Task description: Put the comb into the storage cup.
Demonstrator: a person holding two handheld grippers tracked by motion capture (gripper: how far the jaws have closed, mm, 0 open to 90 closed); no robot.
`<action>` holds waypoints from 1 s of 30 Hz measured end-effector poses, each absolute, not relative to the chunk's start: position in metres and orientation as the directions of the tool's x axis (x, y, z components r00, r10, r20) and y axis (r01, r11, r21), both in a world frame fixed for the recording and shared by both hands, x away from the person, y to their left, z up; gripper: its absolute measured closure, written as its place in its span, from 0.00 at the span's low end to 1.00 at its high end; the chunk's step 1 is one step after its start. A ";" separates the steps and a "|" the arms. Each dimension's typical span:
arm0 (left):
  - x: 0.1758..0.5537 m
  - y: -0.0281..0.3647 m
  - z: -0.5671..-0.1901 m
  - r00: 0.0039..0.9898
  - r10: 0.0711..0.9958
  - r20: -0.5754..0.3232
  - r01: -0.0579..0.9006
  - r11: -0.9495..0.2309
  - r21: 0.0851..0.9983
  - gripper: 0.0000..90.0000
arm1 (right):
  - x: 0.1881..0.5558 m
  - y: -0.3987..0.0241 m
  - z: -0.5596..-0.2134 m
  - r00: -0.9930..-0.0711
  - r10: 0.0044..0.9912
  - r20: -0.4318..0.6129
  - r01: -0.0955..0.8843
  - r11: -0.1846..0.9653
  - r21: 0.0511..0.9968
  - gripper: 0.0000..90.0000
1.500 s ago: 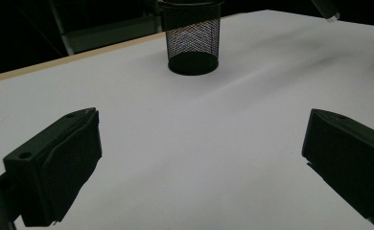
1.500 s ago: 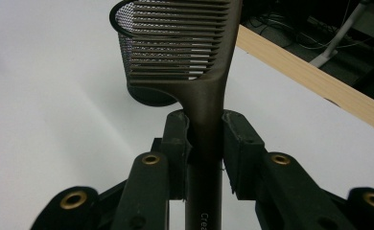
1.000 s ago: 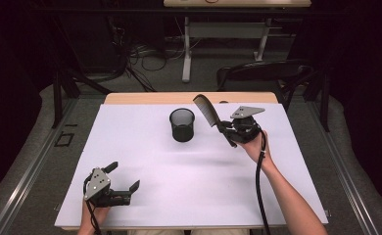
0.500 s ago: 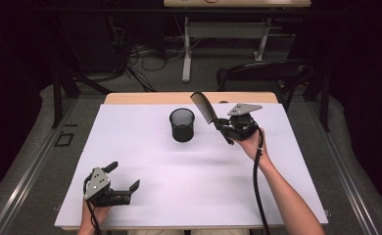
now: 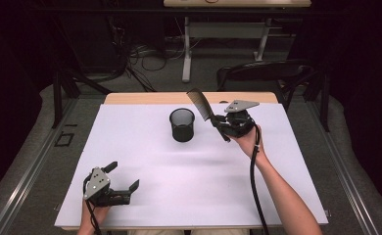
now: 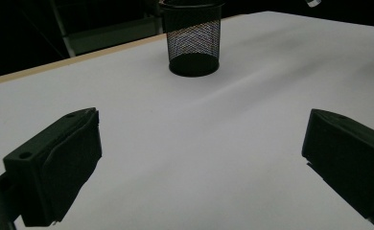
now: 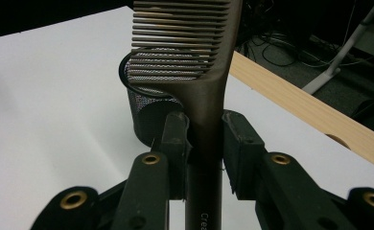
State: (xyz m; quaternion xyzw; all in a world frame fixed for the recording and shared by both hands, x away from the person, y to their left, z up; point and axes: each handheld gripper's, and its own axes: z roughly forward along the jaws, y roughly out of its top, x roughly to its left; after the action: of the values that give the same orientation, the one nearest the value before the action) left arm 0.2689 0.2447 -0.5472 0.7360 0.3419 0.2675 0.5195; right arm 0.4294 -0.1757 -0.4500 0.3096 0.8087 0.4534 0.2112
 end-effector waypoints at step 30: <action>0.269 0.247 -0.547 0.622 0.782 0.042 0.221 -0.227 0.948 0.00 | 0.439 -0.152 -0.439 -0.726 0.686 -0.053 0.283 0.367 0.886 0.81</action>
State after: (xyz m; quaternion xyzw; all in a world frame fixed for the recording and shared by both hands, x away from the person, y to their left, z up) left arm 0.2692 0.2466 -0.5469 0.7354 0.3410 0.2697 0.5198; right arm 0.4385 -0.1519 -0.4387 0.3032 0.7989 0.4739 0.2129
